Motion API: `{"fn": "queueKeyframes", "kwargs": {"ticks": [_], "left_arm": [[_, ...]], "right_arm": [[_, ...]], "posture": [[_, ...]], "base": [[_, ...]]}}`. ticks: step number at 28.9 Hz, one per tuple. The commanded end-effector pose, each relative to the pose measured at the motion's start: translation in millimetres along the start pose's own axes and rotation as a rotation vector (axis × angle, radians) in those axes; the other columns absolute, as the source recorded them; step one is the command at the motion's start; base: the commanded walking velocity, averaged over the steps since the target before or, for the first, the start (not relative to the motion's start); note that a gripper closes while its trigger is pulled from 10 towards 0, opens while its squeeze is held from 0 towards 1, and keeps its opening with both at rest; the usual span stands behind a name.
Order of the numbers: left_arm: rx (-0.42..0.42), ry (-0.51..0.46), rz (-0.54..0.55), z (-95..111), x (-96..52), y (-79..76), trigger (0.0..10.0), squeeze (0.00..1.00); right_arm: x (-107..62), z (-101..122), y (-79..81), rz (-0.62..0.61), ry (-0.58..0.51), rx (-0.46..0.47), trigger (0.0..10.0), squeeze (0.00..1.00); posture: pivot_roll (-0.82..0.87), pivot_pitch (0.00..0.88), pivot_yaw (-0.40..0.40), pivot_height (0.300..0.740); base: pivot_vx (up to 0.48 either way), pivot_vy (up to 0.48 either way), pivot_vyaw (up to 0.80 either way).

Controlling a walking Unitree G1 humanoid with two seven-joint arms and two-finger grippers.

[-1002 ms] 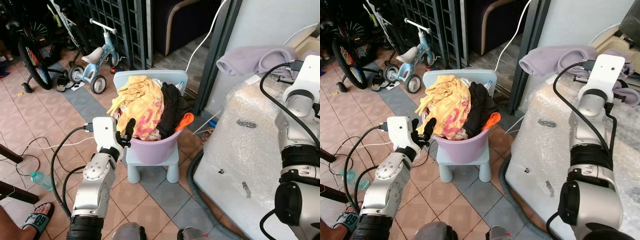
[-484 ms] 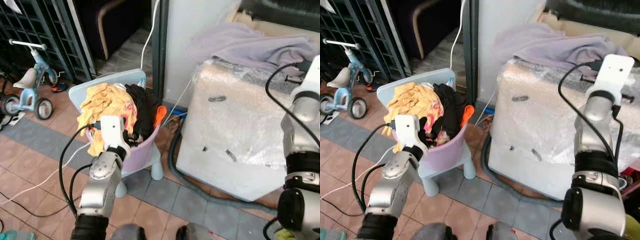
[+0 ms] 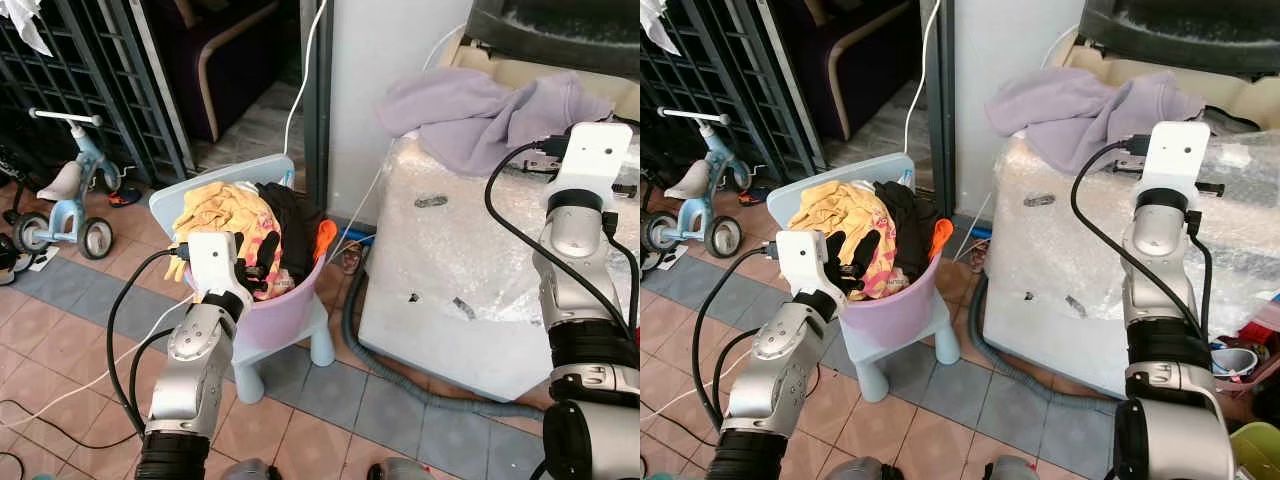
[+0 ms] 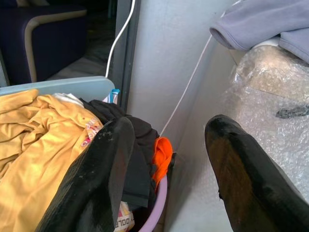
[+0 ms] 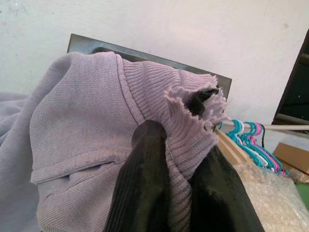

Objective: Clothes washing

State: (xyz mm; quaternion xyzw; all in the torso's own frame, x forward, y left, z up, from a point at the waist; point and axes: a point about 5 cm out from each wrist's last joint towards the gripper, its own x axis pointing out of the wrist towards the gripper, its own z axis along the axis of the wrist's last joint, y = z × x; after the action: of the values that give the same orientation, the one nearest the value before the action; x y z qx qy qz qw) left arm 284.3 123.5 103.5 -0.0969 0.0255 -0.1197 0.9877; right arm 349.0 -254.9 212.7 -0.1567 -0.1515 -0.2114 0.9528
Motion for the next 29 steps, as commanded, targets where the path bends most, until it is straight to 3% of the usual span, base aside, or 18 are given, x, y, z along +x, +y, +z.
{"fn": "queueKeyframes", "kwargs": {"ticks": [1,7,11,12,13,16,21,25,26,27,28,29], "left_arm": [[0.006,-0.011,-0.013,2,-0.5,-0.7,10.0,0.0],[0.005,-0.008,-0.02,2,-0.3,-1.7,10.0,0.0],[0.007,-0.006,-0.021,1,0.3,-2.2,10.0,0.0],[0.007,-0.006,-0.021,1,0.3,-2.2,10.0,0.0],[0.009,-0.003,-0.02,0,-0.3,-2.5,10.0,0.0],[0.007,0.0,-0.019,-1,-1.2,-3.0,10.0,0.0],[-0.002,0.017,0.016,-3,-3.1,-2.0,10.0,0.0],[-0.002,0.035,0.028,-7,-5.5,-1.5,10.0,0.0],[0.001,0.038,0.028,-7,-5.7,-1.3,10.0,0.0],[0.003,0.04,0.028,-8,-5.8,-1.3,10.0,0.0],[0.005,0.042,0.028,-8,-5.8,-1.5,10.0,0.0],[0.005,0.042,0.028,-8,-5.8,-1.5,10.0,0.0]], "right_arm": [[3.3,9,-2.1,-0.013,-0.042,-0.002,10.0,0.0],[11.5,14,-7.1,-0.032,-0.055,-0.001,10.0,0.0],[37.1,34,-27.4,-0.124,-0.086,-0.003,10.0,0.0],[37.1,34,-27.4,-0.124,-0.086,-0.003,10.0,0.0],[54.2,52,-42.1,-0.194,-0.108,0.022,10.0,0.0],[62.8,64,-47.4,-0.226,-0.13,0.011,10.0,0.0],[64.2,61,-48.6,-0.266,-0.085,-0.006,10.0,0.0],[59.7,38,-36.6,-0.19,0.026,0.025,10.0,0.0],[58.2,29,-32.2,-0.149,0.086,0.044,10.0,0.69],[57.4,18,-27.3,-0.105,0.168,0.062,10.0,1.0],[54.2,1,-19.0,-0.037,0.297,0.122,10.0,1.0],[54.2,1,-19.0,-0.037,0.297,0.122,10.0,1.0]], "posture": [[-0.09,0.059,0.034,0.74],[-0.09,0.06,0.035,0.74],[-0.08,0.059,0.032,0.74],[-0.08,0.059,0.032,0.74],[-0.08,0.058,0.028,0.74],[-0.07,0.058,0.023,0.74],[-0.07,0.059,0.016,0.74],[-0.06,0.066,0.016,0.74],[-0.06,0.066,0.016,0.74],[-0.07,0.066,0.016,0.74],[-0.07,0.067,0.014,0.74],[-0.07,0.067,0.014,0.74]], "base": [[0.48,0.0,0.0],[0.48,0.0,0.0],[0.48,0.0,0.0],[0.48,0.0,0.0],[0.48,0.0,0.0],[0.48,0.0,0.0],[0.151,0.0,0.0],[0.0,0.0,0.0],[0.0,0.0,0.0],[0.0,0.0,0.0],[0.0,0.0,0.0],[0.0,0.0,0.0]]}}
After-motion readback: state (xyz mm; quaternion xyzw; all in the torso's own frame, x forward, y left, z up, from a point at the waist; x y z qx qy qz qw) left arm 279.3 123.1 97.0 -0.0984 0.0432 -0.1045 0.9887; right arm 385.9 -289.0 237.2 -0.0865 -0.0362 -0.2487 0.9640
